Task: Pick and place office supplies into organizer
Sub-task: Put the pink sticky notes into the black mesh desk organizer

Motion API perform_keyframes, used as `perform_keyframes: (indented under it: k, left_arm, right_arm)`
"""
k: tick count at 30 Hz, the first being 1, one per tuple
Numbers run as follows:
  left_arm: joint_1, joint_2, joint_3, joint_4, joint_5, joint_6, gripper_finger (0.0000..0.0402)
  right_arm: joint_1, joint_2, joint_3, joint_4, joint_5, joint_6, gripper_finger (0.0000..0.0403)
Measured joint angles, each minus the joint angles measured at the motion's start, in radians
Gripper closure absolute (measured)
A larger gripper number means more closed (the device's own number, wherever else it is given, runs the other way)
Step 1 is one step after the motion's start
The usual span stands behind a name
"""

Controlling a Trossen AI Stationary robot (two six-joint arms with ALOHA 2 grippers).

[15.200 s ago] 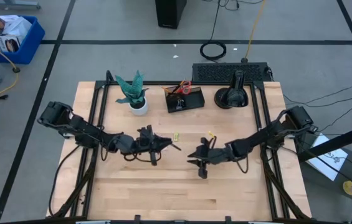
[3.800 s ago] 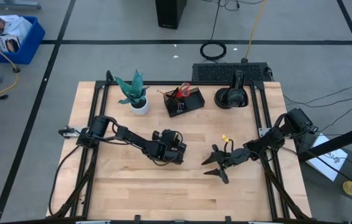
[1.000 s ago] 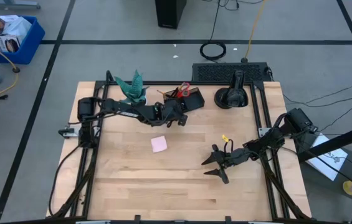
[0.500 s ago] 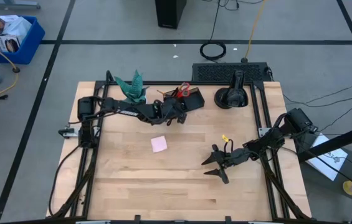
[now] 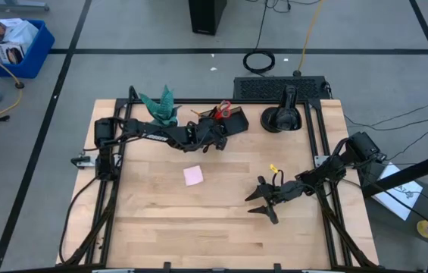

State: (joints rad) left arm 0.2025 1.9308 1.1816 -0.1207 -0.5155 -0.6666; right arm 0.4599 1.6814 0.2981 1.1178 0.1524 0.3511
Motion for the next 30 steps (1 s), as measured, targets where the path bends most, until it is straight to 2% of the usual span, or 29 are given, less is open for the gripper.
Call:
perform_keyframes:
  k: [4,8,11,15,19,23,26,30]
  left_arm:
    - [-0.028,-0.017,0.000,-0.017,0.038,-0.021,0.0162]
    - [-0.120,-0.054,-0.002,-0.097,0.034,-0.070,0.0166]
    - [-0.230,-0.093,0.000,-0.205,-0.058,-0.195,0.0177]
    - [-0.409,-0.111,-0.001,-0.264,-0.198,-0.453,0.0188]
    - [-0.577,-0.113,0.001,-0.225,-0.338,-0.564,0.0182]
    - [-0.666,-0.112,0.000,-0.260,-0.369,-0.693,0.0146]
    - [-0.709,-0.112,0.000,-0.326,-0.352,-0.758,0.0097]
    - [-0.739,-0.112,0.000,-0.445,-0.316,-0.949,0.0022]
  right_arm:
    - [0.000,0.000,0.000,-0.001,0.000,-0.004,0.0193]
    - [0.000,-0.001,0.000,-0.011,0.000,-0.004,0.0193]
    - [0.003,-0.001,0.000,-0.024,0.000,-0.004,0.0193]
    - [0.004,-0.001,0.000,-0.035,0.000,-0.004,0.0193]
    - [0.013,-0.001,0.001,-0.058,0.000,0.011,0.0193]
    - [0.028,-0.001,0.001,-0.060,0.000,0.085,0.0193]
    - [0.041,-0.001,0.000,-0.042,0.000,0.110,0.0193]
    - [0.053,0.000,0.000,-0.017,0.005,0.128,0.0193]
